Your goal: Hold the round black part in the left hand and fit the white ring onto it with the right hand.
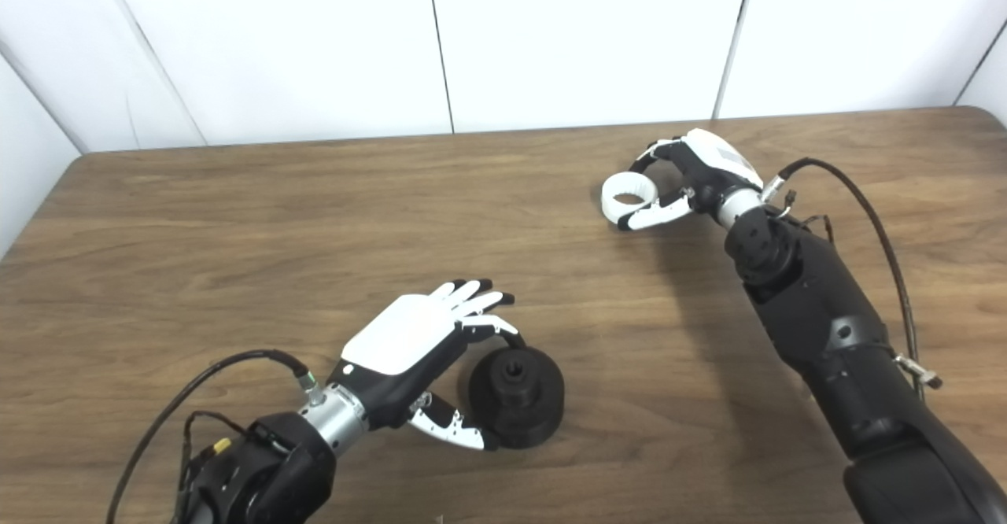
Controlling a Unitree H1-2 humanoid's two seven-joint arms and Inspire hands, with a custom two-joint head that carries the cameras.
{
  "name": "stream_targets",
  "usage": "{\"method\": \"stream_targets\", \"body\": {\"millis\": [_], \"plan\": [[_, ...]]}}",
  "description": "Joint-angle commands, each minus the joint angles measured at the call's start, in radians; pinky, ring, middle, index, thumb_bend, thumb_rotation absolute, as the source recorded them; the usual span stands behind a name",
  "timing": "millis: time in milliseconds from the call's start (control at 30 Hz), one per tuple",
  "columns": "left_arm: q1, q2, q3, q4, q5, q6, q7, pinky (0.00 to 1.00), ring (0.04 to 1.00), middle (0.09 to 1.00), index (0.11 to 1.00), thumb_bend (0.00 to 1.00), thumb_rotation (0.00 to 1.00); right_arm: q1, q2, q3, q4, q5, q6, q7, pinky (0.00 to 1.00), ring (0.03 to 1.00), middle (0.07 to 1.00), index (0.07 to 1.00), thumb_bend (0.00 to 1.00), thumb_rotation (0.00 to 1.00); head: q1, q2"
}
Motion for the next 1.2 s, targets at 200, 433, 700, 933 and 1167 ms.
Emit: {"method": "stream_targets", "body": {"millis": [200,433,700,933,1167], "plan": [[-0.002,0.006,0.006,-0.018,-0.002,-0.001,-0.009,1.00,1.000,0.957,0.714,0.90,0.23,-0.046,-0.013,-0.002,-0.012,-0.010,-0.028,-0.023,0.92,0.986,0.905,0.665,0.78,0.27,0.000,0.000],[-0.004,0.004,0.005,-0.014,0.008,-0.003,-0.007,1.00,1.000,0.954,0.712,0.91,0.22,-0.045,-0.015,-0.007,-0.015,-0.002,-0.041,-0.025,0.90,0.981,0.899,0.635,0.77,0.25,0.001,0.000],[-0.002,0.008,0.008,-0.013,0.002,-0.007,-0.005,1.00,1.000,0.957,0.713,0.90,0.22,-0.043,-0.015,-0.008,-0.010,-0.005,-0.046,-0.028,0.89,0.972,0.891,0.556,0.65,0.20,0.001,-0.002],[-0.003,0.007,0.009,-0.011,0.003,-0.006,-0.007,1.00,1.000,0.959,0.714,0.90,0.22,-0.044,-0.016,-0.009,-0.005,0.000,-0.055,-0.032,0.89,0.973,0.887,0.495,0.52,0.15,0.000,-0.002],[-0.003,0.002,0.007,-0.010,0.007,-0.006,-0.003,1.00,1.000,0.953,0.713,0.90,0.22,-0.043,-0.017,-0.013,-0.012,0.004,-0.055,-0.031,0.89,0.965,0.888,0.494,0.52,0.15,0.001,0.001]]}}
